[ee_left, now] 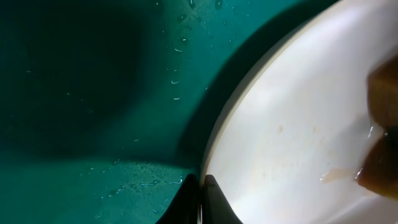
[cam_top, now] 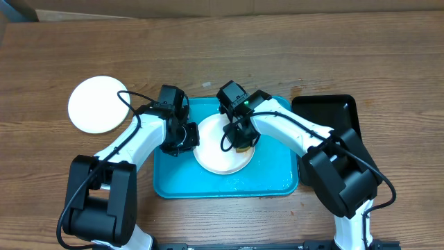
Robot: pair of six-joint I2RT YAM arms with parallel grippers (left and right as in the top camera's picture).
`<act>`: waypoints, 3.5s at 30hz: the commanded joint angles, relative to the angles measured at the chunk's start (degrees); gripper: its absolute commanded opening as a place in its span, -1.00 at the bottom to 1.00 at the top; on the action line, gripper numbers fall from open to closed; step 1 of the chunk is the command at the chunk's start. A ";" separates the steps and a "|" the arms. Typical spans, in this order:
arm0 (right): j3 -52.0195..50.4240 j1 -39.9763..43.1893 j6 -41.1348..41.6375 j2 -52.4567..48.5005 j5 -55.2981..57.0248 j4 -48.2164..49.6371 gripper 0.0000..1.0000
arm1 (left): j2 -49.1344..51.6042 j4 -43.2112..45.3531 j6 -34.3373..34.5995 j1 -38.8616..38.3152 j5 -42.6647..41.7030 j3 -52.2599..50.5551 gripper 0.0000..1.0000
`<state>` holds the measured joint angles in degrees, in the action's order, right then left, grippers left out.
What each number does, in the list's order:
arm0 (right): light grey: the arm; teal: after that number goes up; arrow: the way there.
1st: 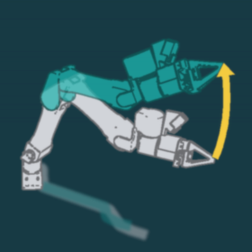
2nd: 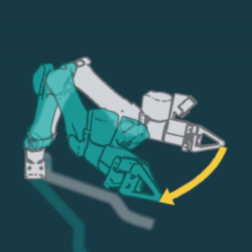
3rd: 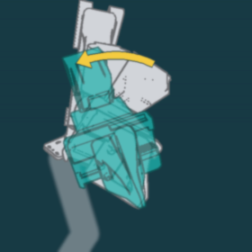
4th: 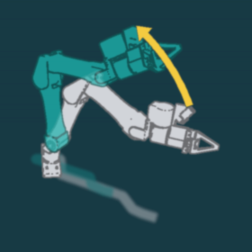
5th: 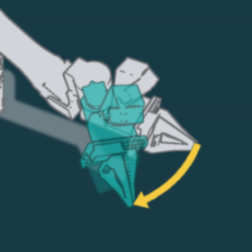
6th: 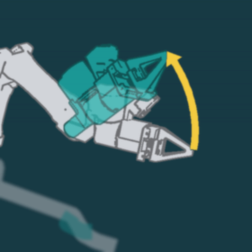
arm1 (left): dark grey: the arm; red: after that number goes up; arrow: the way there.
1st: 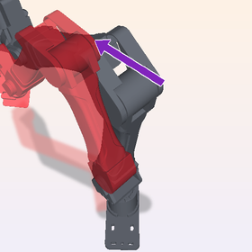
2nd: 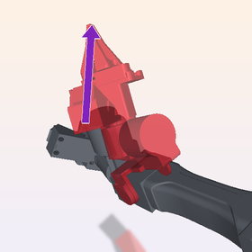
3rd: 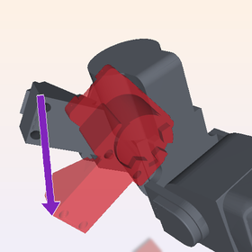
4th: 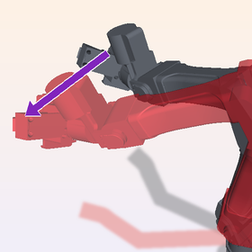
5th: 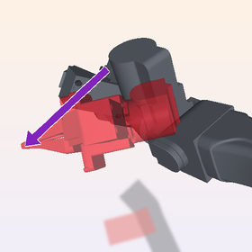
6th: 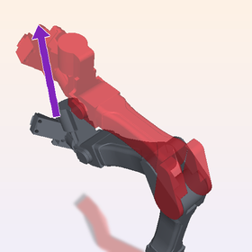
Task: Clean dirty plates on tray and stack at the side
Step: 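Scrub the white plate held by left gripper with the sponge, then lift the sponge off the plate and move right gripper toward black tray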
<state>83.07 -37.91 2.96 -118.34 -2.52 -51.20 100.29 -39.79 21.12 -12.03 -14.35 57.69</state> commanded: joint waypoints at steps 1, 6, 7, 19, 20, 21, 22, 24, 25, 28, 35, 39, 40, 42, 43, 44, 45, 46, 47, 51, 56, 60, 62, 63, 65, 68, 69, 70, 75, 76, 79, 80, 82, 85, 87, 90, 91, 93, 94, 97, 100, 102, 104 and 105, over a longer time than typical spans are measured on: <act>-1.79 -0.31 -1.92 0.26 -3.32 -1.31 -0.92 | -0.28 0.02 0.76 -0.37 -0.09 -0.33 -0.92; -1.79 -1.31 -1.92 0.26 -4.87 -1.51 -0.92 | -0.28 0.31 0.76 -0.37 -0.09 -0.33 -0.92; -1.79 -1.51 -1.92 0.26 -4.87 -1.33 -0.92 | -0.28 0.46 0.76 -0.37 -0.09 -0.33 -0.91; -1.79 -1.90 -1.70 0.24 -4.87 -2.14 -0.63 | -0.28 0.90 0.76 -0.37 -0.09 -0.33 -0.91; -1.81 -1.90 -1.70 0.26 -4.87 -2.62 -0.63 | -0.28 0.90 0.79 -0.37 -0.09 -0.33 -0.92; -1.81 -1.90 -1.70 0.26 -4.87 -2.97 -0.63 | -0.28 0.90 0.76 -0.37 -0.09 -0.33 -0.91; -1.81 -1.88 -1.70 0.26 -4.85 -3.34 -0.62 | -0.28 0.90 0.76 -0.37 -0.09 -0.33 -0.91; -1.79 -1.90 -1.70 0.26 -4.85 -3.89 -0.61 | -0.28 0.92 0.76 -0.37 -0.09 -0.33 -0.91; -1.79 -1.88 -1.70 0.26 -4.85 -4.24 -0.56 | -0.28 0.90 0.79 -0.37 -0.09 -0.33 -0.91; -1.81 -1.88 -1.73 0.26 -4.48 -4.87 -0.31 | -0.28 0.90 0.76 -0.37 -0.09 -0.33 -0.91; -1.79 -1.88 -1.70 0.26 -3.56 -6.05 -0.92 | -0.28 0.90 0.76 -0.37 -0.09 -0.33 -0.92; -1.81 -1.90 -1.68 0.26 -3.80 -6.14 -0.92 | -0.28 1.03 0.76 -0.37 -0.09 -0.33 -0.92; -1.81 -1.90 -1.62 0.24 -4.42 -5.81 -0.92 | -0.28 1.07 0.76 -0.37 -0.09 -0.33 -0.91; -1.81 -1.90 -1.55 0.26 -7.82 -4.74 -0.92 | -0.28 1.11 0.79 -0.37 -0.09 -0.33 -0.91; -1.81 -1.90 -1.62 0.24 -10.05 -4.28 -0.92 | -0.28 1.11 0.79 -0.37 -0.09 -0.33 -0.92; -1.81 -1.90 -3.02 0.26 -13.22 -3.89 -0.92 | -0.28 1.11 0.79 -0.37 -0.09 -0.33 -0.91; -1.81 -2.01 -5.66 0.26 -16.20 -3.76 -0.92 | -0.28 1.11 0.76 -0.37 -0.09 -0.33 -0.91; -1.81 -2.21 -7.87 0.26 -17.94 -3.76 -0.92 | -0.28 1.11 0.76 -0.37 -0.09 -0.33 -0.92; -1.79 -2.40 -8.90 0.26 -18.47 -3.69 -0.92 | -0.28 1.09 0.79 -0.37 -0.09 -0.33 -0.91; -1.51 -2.58 -9.05 0.26 -18.58 -3.15 -0.92 | -0.28 1.07 0.76 -0.37 -0.11 -0.33 -0.92; 4.90 -0.83 -9.03 0.26 -18.69 -2.10 -0.92 | -0.28 1.05 0.79 -0.37 -0.13 -0.33 -0.91; 11.56 0.39 -8.98 0.26 -18.62 -1.53 -0.92 | -0.28 0.72 0.76 -0.37 -0.13 -0.33 -0.91; 14.14 1.36 -8.57 0.26 -18.56 -1.90 -0.92 | -0.28 0.55 0.76 -0.37 -0.13 -0.33 -0.91; 15.15 1.97 -8.09 0.26 -18.53 -2.36 -0.93 | -0.28 0.44 0.76 -0.37 -0.13 -0.33 -0.90; 17.05 3.63 -7.23 0.28 -17.90 -4.39 -0.92 | -0.28 0.42 0.76 -0.37 -0.13 -0.33 -0.90; 19.12 7.34 -7.26 0.33 -15.98 -9.57 -0.92 | -0.28 0.42 0.76 -0.37 -0.13 -0.33 -0.90; 19.34 8.74 -7.26 0.39 -15.13 -11.10 -0.92 | -0.28 0.42 0.76 -0.37 -0.13 -0.33 -0.89; 19.34 10.16 -7.23 0.57 -14.19 -12.57 -0.92 | -0.28 0.42 0.76 -0.37 -0.13 -0.33 -0.88; 19.34 19.50 -7.26 0.68 -10.73 -21.57 -0.92 | -0.28 0.46 0.76 -0.37 -0.11 -0.33 -0.86; 19.32 21.64 -7.26 0.68 -10.73 -23.65 -0.92 | -0.28 0.68 0.76 -0.37 -0.11 -0.33 -0.85; 19.28 26.40 -7.26 0.68 -10.25 -28.70 -0.92 | -0.28 1.31 0.79 -0.37 -0.11 -0.33 -0.81; 19.15 28.00 -7.26 0.68 -9.70 -30.14 -0.92 | -0.28 1.33 0.79 -0.37 -0.11 -0.33 -0.81; 18.47 30.40 -6.78 0.68 -7.85 -31.04 -0.92 | -0.28 1.29 0.79 -0.37 -0.11 -0.33 -0.81; 15.80 33.94 -4.37 0.68 -3.50 -29.29 -0.92 | -0.28 1.29 0.79 -0.37 -0.11 -0.33 -0.81; 14.08 34.82 -4.39 0.61 -3.48 -27.93 -0.92 | -0.28 1.27 0.79 -0.37 -0.11 -0.33 -0.81; 11.02 35.32 -3.74 0.59 -1.40 -25.14 -0.92 | -0.28 1.25 0.76 -0.37 -0.11 -0.33 -0.81; 10.19 35.32 -2.67 0.59 0.22 -24.28 -0.93 | -0.28 1.25 0.76 -0.37 -0.11 -0.33 -0.80; 8.28 35.32 -0.42 0.59 3.41 -22.27 -0.92 | -0.28 1.33 0.76 -0.37 -0.07 -0.33 -0.78; 7.56 35.32 0.07 0.59 3.96 -21.38 -0.92 | -0.28 1.55 0.76 -0.37 -0.07 -0.33 -0.77; 5.95 35.30 0.07 0.59 3.98 -19.26 -0.86 | -0.28 2.10 0.79 -0.37 -0.09 -0.33 -0.77; 5.49 35.32 0.07 0.59 3.93 -18.23 -0.42 | -0.28 2.36 0.79 -0.37 -0.11 -0.33 -0.77; 5.49 35.32 0.09 0.59 3.74 -18.29 -0.26 | -0.28 2.25 0.79 -0.37 -0.09 -0.33 -0.74; 5.51 35.32 0.15 0.59 3.74 -18.34 -0.24 | -0.28 2.10 0.79 -0.37 -0.11 -0.33 -0.70; 5.57 35.32 0.31 0.59 3.74 -18.34 -0.24 | -0.28 2.08 0.76 -0.37 -0.11 -0.33 -0.70</act>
<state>88.75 -2.57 2.63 -118.56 0.47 -69.69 100.29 -37.69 21.17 -12.03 -14.35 57.67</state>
